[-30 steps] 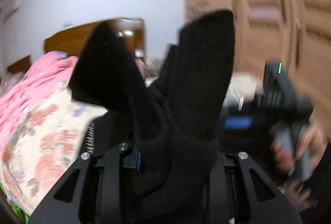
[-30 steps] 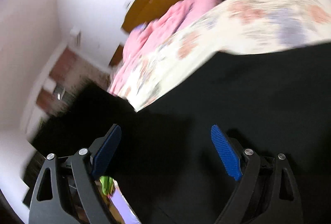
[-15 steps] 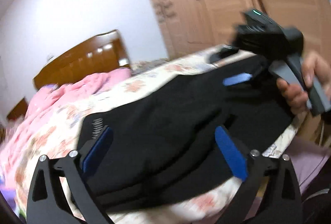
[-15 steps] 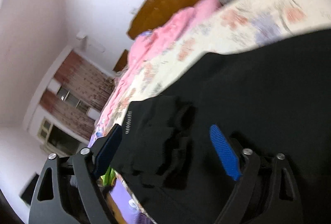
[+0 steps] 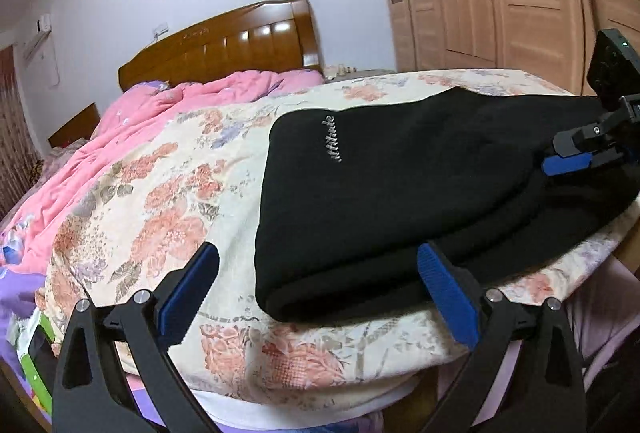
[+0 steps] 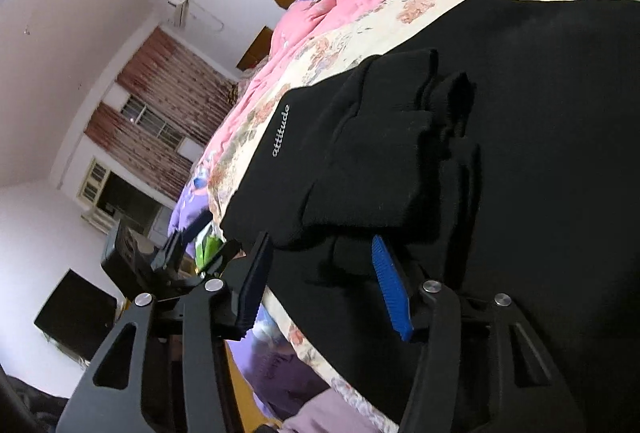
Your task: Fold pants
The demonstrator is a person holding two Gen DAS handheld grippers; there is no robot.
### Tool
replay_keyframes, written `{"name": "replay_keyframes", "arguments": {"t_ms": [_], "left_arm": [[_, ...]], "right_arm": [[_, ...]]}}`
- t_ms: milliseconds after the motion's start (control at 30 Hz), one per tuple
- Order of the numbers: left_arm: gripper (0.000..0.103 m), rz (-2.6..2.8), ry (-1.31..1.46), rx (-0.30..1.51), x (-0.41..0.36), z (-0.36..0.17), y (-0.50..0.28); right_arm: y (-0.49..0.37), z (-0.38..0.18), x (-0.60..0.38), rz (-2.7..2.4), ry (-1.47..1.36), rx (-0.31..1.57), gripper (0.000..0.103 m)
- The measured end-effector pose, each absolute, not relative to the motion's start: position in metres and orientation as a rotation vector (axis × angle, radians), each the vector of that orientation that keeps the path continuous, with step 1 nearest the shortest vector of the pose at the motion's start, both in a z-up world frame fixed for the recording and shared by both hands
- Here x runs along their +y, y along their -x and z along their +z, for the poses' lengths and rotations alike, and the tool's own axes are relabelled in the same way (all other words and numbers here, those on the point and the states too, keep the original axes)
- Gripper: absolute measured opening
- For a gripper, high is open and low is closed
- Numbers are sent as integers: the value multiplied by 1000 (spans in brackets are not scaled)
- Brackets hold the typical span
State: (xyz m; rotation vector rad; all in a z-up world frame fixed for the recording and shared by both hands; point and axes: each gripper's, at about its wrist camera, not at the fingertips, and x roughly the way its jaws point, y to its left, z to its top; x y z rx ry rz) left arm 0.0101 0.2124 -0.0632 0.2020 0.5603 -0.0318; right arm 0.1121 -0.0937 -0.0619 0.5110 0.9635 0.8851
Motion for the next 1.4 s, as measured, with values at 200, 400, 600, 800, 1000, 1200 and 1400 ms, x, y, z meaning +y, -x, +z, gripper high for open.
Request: {"name": "replay_keyframes", "arguments": {"t_ms": [200, 400, 600, 800, 1000, 1200, 1400], "left_arm": [[99, -54, -221, 569, 206, -64, -21], [99, -111, -264, 532, 189, -53, -8], [98, -84, -285, 610, 196, -65, -30], [63, -100, -237, 632, 209, -68, -35], [12, -111, -223, 578, 227, -49, -15], [15, -87, -351, 583, 210, -71, -9], [83, -133, -367, 572, 200, -60, 3]], "right_arm": [[-136, -73, -93, 839, -654, 974, 45], [-110, -37, -89, 847, -597, 857, 11], [-109, -29, -89, 854, -626, 820, 10], [-107, -28, -88, 862, -611, 809, 10], [-93, -41, -104, 839, -600, 822, 10], [-94, -88, -108, 766, -588, 935, 9], [-87, -60, -112, 741, -487, 975, 23]]}}
